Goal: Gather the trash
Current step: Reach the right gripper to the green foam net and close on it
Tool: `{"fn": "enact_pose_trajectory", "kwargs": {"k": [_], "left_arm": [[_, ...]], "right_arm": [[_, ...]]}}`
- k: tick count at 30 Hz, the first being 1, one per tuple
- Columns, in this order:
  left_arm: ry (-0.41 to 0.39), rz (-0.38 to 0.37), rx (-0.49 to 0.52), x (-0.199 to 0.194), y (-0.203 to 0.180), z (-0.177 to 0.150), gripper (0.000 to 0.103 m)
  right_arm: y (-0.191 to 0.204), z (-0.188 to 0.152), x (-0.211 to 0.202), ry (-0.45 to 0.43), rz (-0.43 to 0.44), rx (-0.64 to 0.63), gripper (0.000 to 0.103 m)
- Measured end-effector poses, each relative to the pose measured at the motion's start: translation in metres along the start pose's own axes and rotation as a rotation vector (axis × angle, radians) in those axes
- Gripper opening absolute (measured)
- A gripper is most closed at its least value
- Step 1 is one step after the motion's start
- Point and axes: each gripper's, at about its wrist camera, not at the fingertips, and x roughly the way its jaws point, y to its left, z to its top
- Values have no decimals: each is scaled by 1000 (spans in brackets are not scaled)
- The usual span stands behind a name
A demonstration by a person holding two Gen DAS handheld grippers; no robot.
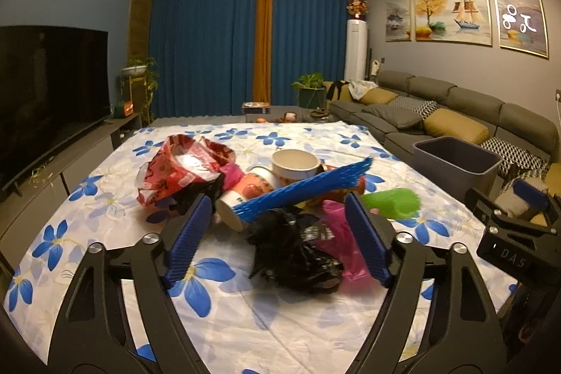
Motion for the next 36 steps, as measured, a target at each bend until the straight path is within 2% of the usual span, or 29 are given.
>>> {"fn": "enact_pose_trajectory", "kwargs": {"k": [1, 4, 7, 9, 15, 22, 28, 30, 32, 35, 36], "left_arm": [[2, 4, -5, 2, 4, 0, 71], [1, 19, -21, 7, 15, -3, 68], [5, 30, -27, 13, 23, -3, 68], [8, 40, -28, 17, 27, -5, 68], [38, 43, -42, 31, 35, -9, 66], [61, -21, -35, 43, 31, -13, 61], [127, -83, -40, 60, 28, -15, 56], [143, -97, -29, 66, 23, -15, 55], [172, -117, -22, 74, 21, -16, 52], [217, -147, -29, 85, 19, -17, 39], [227, -159, -31, 87, 19, -18, 31]], "right_arm": [[4, -1, 3, 7, 11, -4, 89], [15, -4, 16, 32, 61, -13, 76], [27, -4, 32, 64, 107, -20, 73], [32, -3, 40, 74, 122, -20, 67], [35, -5, 60, 107, 125, -25, 57], [36, -5, 81, 145, 143, -32, 41], [37, -7, 95, 182, 171, -32, 16], [36, -8, 96, 186, 180, -23, 11], [35, -6, 94, 167, 175, -25, 10], [32, -4, 88, 148, 171, -27, 9], [30, -3, 87, 143, 170, -24, 9]]}}
